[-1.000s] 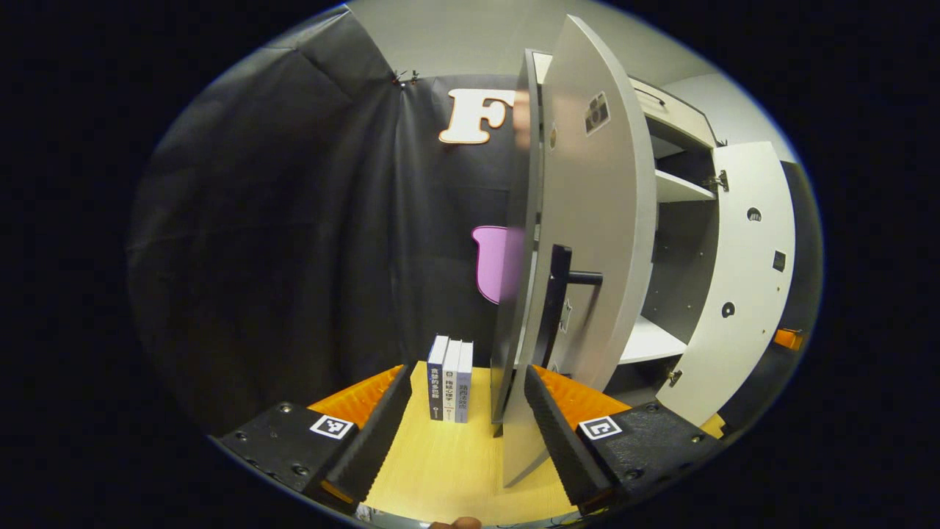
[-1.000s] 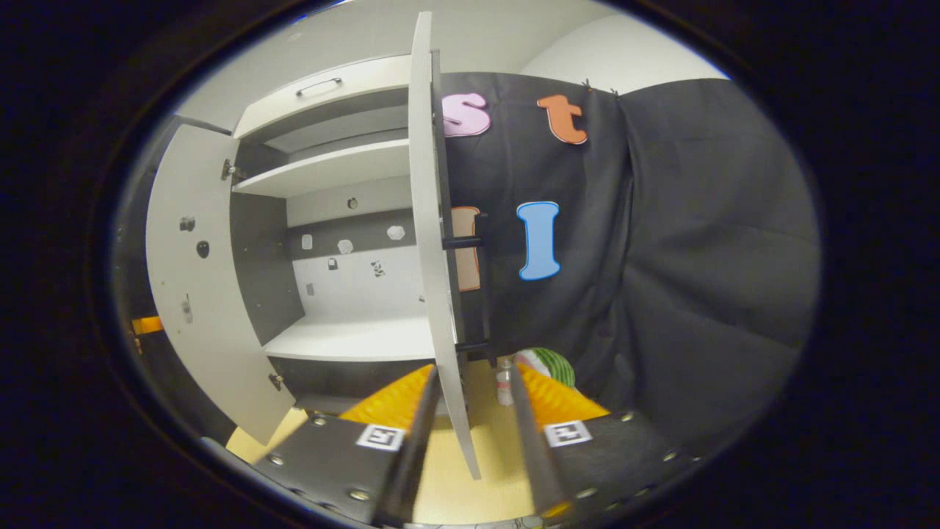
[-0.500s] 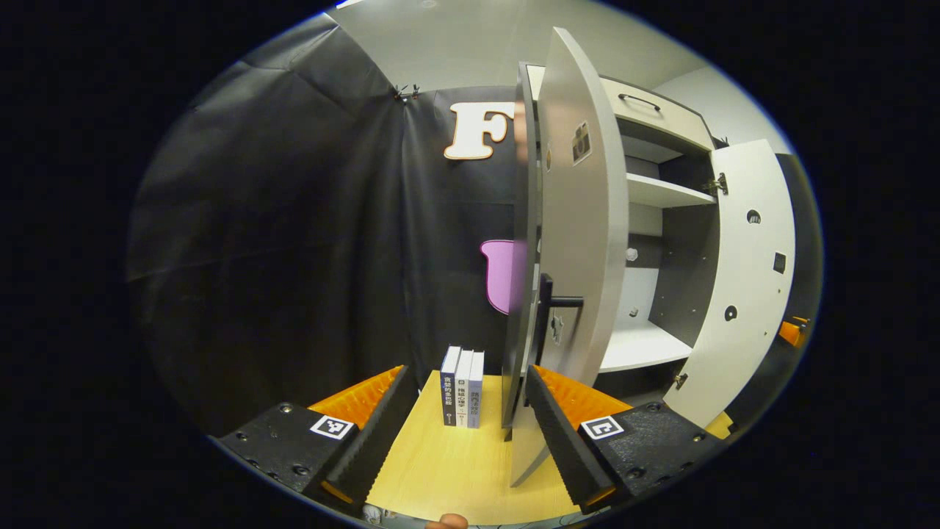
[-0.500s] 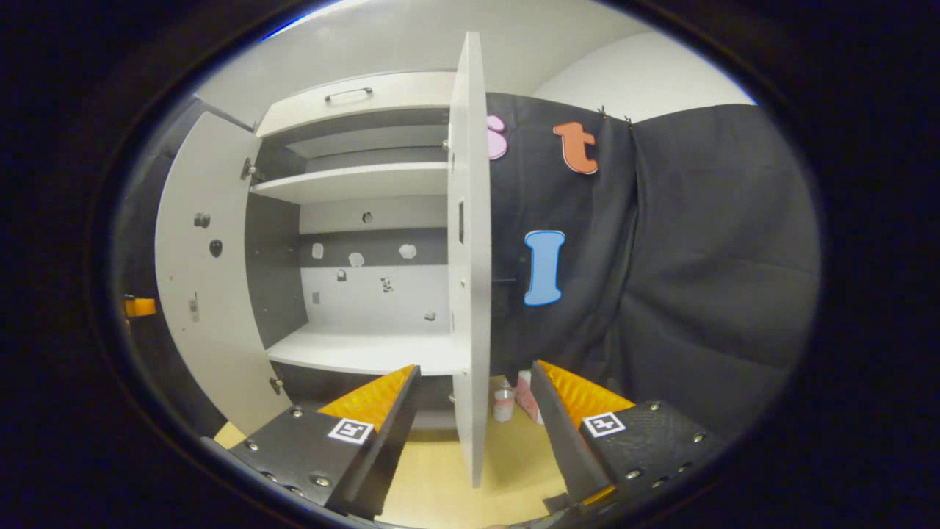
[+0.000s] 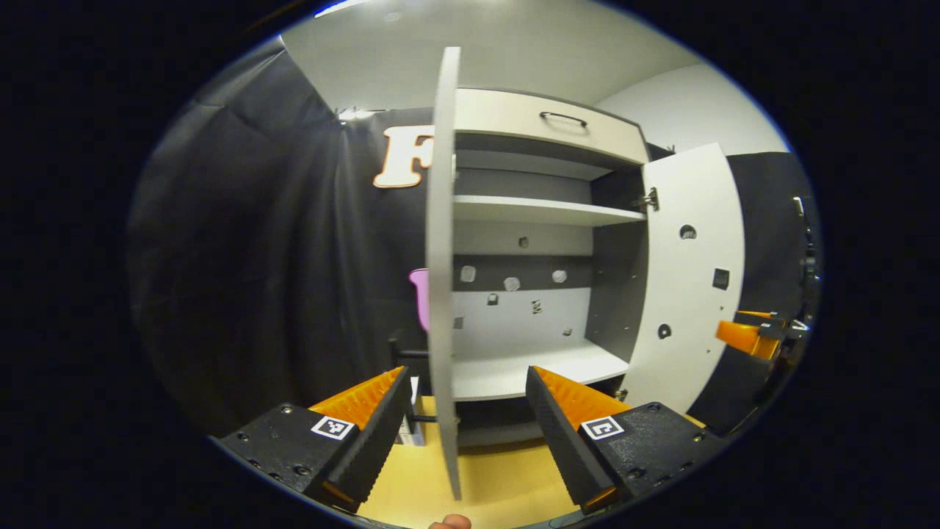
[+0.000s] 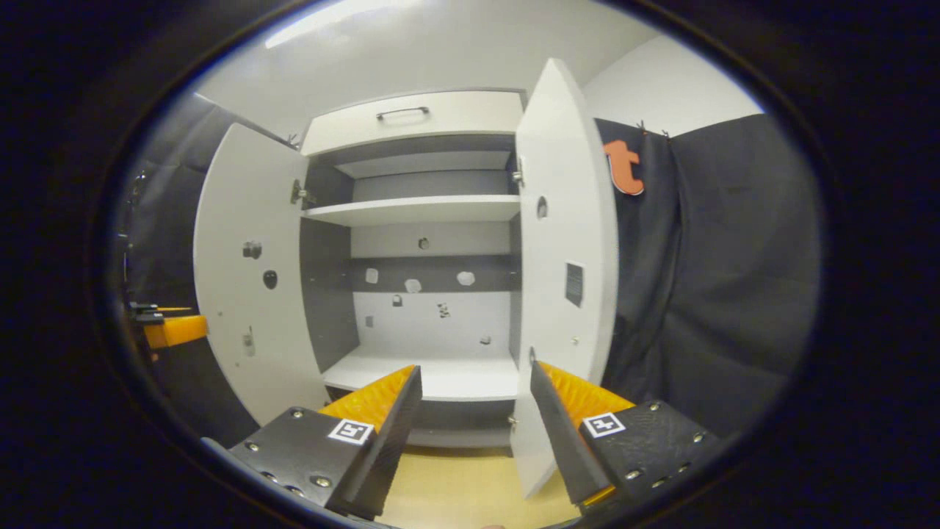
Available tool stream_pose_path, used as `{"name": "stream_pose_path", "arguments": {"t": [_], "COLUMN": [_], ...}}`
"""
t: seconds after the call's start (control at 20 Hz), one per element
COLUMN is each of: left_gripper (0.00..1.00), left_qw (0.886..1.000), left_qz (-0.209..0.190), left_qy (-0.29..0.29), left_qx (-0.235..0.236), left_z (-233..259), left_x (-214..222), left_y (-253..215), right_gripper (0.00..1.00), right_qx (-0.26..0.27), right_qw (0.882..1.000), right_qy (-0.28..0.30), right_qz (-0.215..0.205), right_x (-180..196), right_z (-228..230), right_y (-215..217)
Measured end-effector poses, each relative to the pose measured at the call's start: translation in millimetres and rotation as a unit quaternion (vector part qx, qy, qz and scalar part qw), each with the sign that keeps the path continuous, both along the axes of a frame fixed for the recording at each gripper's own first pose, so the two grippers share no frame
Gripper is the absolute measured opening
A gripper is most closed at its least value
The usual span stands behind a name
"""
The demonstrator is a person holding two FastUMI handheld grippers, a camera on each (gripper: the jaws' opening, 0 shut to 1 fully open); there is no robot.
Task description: Open the right door of the double-door shoe cabinet with the right hand, and open the left door with the left hand.
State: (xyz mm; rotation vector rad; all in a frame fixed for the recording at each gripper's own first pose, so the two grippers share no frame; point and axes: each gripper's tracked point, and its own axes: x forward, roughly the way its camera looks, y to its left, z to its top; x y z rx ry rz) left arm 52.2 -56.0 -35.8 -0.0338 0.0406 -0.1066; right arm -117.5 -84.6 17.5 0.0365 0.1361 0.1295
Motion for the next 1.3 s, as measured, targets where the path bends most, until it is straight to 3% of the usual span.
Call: {"name": "stream_pose_path", "arguments": {"t": [0.1,0.15,0.2,0.25,0.4,0.45,0.8,1.3], "left_gripper": [0.94,0.99,0.99,0.97,0.98,1.0,0.96,0.96], "left_qw": [0.999,0.998,0.998,0.998,0.999,0.999,0.999,0.997], "left_qz": [0.034,0.043,0.048,0.048,0.044,0.041,-0.023,-0.059], "left_qy": [0.012,0.007,0.004,0.006,-0.007,-0.012,-0.043,-0.048], "left_qx": [0.026,0.039,0.04,0.033,0.016,0.016,0.012,0.009], "left_z": [-6.9,-4.7,-1.0,-1.4,5.9,9.8,38.1,43.0], "left_x": [-2.4,-1.3,-0.5,4.8,8.2,7.9,11.7,26.8], "left_y": [11.8,17.8,22.3,13.1,7.1,3.1,-53.6,-87.7], "right_gripper": [0.81,0.81,0.87,0.81,0.81,0.86,0.85,0.85], "right_qx": [0.001,-0.004,-0.009,-0.013,-0.019,-0.018,-0.019,-0.018], "right_qw": [1.0,1.0,0.999,0.999,0.998,0.998,0.997,0.998], "right_qy": [-0.006,-0.011,-0.016,-0.02,-0.021,-0.021,-0.027,-0.033], "right_qz": [0.016,0.023,0.031,0.038,0.054,0.057,0.063,0.043], "right_x": [6.4,10.2,12.6,15.2,21.6,23.1,22.9,27.0], "right_z": [3.5,6.2,9.1,11.9,12.6,12.3,19.2,24.5], "right_y": [24.0,33.8,43.7,52.5,70.3,74.8,84.8,61.1]}}
